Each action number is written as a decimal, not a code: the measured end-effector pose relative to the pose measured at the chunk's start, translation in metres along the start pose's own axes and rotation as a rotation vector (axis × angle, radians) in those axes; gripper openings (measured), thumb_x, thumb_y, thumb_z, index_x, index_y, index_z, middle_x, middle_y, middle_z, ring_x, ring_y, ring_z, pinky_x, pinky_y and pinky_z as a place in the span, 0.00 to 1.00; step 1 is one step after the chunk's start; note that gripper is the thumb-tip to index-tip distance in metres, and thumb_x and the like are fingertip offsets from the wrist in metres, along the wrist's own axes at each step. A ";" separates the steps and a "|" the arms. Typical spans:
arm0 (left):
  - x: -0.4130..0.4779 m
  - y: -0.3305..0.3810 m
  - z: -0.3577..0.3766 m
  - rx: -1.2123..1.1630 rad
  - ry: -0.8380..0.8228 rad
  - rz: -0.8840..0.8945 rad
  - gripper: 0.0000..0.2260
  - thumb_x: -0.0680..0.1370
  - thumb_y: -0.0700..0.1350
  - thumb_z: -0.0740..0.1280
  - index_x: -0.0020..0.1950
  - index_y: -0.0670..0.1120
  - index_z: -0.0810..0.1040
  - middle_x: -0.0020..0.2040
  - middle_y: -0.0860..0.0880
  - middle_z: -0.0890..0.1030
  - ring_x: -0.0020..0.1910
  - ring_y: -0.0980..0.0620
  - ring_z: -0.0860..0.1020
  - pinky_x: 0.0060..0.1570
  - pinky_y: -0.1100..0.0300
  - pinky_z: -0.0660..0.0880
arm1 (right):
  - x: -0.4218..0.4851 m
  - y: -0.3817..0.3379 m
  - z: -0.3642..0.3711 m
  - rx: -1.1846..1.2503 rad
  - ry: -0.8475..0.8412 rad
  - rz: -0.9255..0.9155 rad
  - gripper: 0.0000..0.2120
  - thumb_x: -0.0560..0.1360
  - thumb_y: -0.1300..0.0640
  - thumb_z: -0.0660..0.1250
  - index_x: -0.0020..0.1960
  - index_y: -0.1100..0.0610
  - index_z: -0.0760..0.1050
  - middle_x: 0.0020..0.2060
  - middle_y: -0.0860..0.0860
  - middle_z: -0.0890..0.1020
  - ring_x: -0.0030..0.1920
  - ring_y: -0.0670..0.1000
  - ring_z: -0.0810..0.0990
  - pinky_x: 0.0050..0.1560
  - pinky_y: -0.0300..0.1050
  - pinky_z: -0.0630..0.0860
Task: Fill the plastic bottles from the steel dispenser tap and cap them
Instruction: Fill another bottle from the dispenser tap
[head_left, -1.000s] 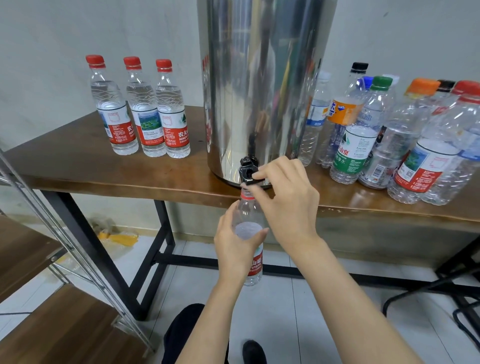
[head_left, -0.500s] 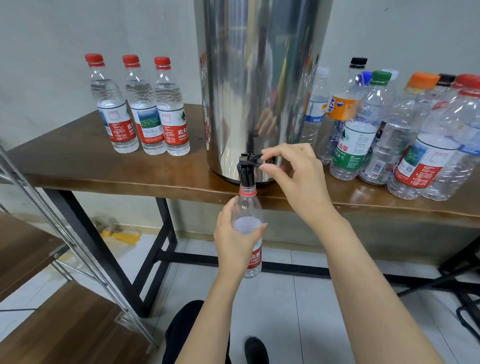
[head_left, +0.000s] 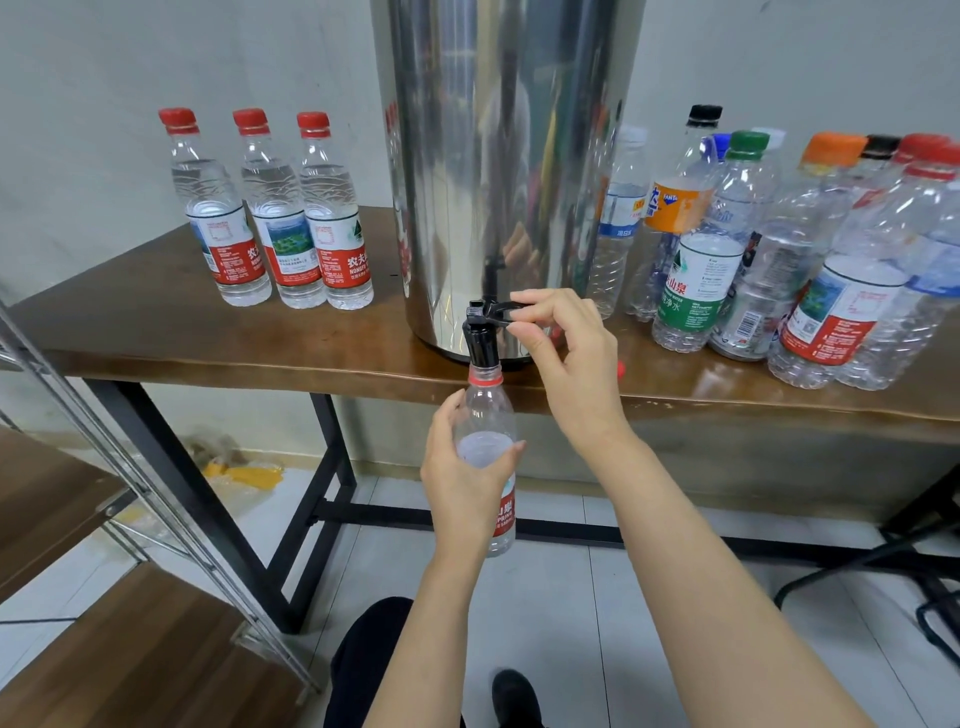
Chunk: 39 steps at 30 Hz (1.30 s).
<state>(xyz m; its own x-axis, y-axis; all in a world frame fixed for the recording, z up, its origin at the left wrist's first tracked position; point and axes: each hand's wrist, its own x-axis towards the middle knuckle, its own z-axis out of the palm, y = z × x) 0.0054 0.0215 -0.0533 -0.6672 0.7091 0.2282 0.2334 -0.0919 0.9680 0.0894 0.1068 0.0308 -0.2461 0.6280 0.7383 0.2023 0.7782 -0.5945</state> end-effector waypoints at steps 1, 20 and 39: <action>0.000 0.000 0.001 0.000 0.003 0.000 0.34 0.68 0.44 0.80 0.70 0.54 0.70 0.65 0.56 0.76 0.65 0.56 0.73 0.66 0.49 0.73 | 0.000 0.000 0.000 0.005 0.000 0.002 0.05 0.78 0.55 0.66 0.48 0.54 0.80 0.53 0.41 0.80 0.54 0.47 0.76 0.52 0.39 0.72; -0.002 0.004 0.004 -0.021 0.007 -0.003 0.33 0.68 0.43 0.80 0.66 0.59 0.69 0.64 0.57 0.76 0.64 0.55 0.73 0.65 0.50 0.74 | 0.001 0.006 0.004 0.088 -0.008 0.027 0.09 0.78 0.50 0.64 0.49 0.55 0.79 0.54 0.42 0.79 0.54 0.50 0.78 0.51 0.47 0.76; 0.002 0.001 0.003 -0.020 0.003 0.003 0.33 0.66 0.43 0.81 0.66 0.59 0.70 0.62 0.59 0.76 0.63 0.56 0.74 0.64 0.51 0.74 | 0.002 0.005 0.004 0.132 -0.010 0.029 0.09 0.77 0.49 0.63 0.49 0.53 0.78 0.53 0.43 0.79 0.57 0.49 0.78 0.53 0.44 0.74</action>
<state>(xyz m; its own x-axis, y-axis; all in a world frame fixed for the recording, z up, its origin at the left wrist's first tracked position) 0.0066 0.0246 -0.0522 -0.6684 0.7069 0.2314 0.2211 -0.1082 0.9692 0.0862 0.1123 0.0277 -0.2513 0.6496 0.7175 0.0828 0.7530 -0.6528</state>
